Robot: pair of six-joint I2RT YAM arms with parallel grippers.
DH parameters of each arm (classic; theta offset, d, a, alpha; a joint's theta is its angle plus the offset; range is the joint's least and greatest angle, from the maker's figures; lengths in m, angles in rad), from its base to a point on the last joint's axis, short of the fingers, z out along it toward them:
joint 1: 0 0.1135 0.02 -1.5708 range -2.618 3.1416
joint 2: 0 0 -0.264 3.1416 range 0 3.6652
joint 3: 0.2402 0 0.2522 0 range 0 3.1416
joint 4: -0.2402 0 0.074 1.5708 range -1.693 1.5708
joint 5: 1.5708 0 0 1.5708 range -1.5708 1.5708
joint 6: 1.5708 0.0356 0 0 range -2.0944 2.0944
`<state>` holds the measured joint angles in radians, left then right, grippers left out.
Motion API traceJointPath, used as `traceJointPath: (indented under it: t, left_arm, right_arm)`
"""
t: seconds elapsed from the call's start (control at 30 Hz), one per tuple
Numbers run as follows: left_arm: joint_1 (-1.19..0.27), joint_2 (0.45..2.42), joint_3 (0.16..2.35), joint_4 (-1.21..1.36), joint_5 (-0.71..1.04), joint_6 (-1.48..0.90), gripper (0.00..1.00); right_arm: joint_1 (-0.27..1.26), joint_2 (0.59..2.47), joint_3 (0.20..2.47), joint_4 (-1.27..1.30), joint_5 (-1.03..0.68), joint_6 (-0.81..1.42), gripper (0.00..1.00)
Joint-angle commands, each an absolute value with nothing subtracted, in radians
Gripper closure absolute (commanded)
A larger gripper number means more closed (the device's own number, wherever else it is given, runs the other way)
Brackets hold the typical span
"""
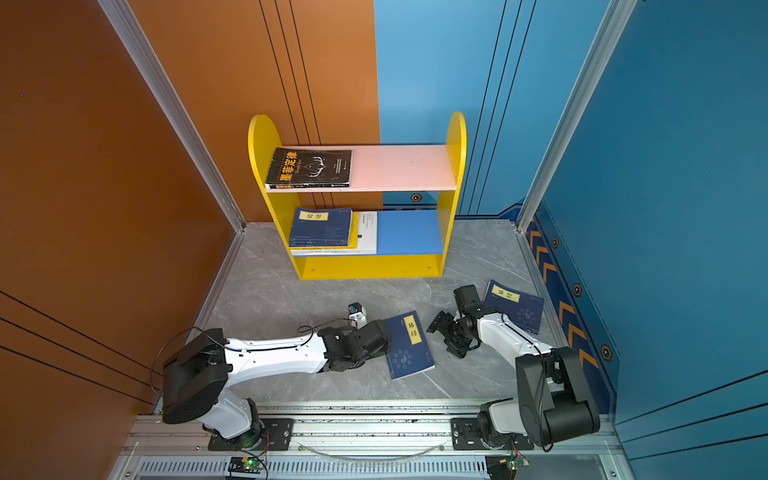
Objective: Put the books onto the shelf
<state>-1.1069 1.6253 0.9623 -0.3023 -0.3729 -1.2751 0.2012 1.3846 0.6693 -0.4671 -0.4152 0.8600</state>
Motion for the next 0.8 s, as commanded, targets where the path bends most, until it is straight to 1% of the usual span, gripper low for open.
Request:
traceJointPath:
  t: [0.0,0.17,0.23,0.27,0.37,0.47,0.63,0.77]
  left_arm:
    - [-1.099,1.677,0.992,-0.277,-0.317,-1.319,0.23]
    - [-1.101,1.743,0.99,-0.205,-0.262,-1.383,0.23]
    - [-1.099,1.762,0.971,-0.123,-0.244,-1.411,0.23]
    - [-1.098,1.773,0.962,-0.093,-0.237,-1.424,0.23]
    - [-1.092,1.8,0.944,-0.014,-0.218,-1.453,0.25]
    - [-1.088,1.822,0.957,0.004,-0.198,-1.455,0.26]
    - [-1.083,1.826,0.984,0.004,-0.184,-1.417,0.27]
    - [-1.074,1.818,0.95,0.172,-0.152,-1.383,0.28]
  right_arm:
    - [0.226,1.42,0.703,-0.444,-0.405,0.785,0.19]
    - [0.286,1.448,0.742,-0.433,-0.401,0.71,0.23]
    - [0.314,1.463,0.757,-0.439,-0.378,0.684,0.25]
    - [0.322,1.472,0.766,-0.447,-0.365,0.672,0.28]
    - [0.335,1.527,0.8,-0.508,-0.297,0.65,0.44]
    - [0.339,1.594,0.824,-0.538,-0.275,0.63,0.53]
    - [0.37,1.644,0.824,-0.501,-0.291,0.633,0.58]
    - [0.392,1.672,0.835,-0.485,-0.308,0.629,0.62]
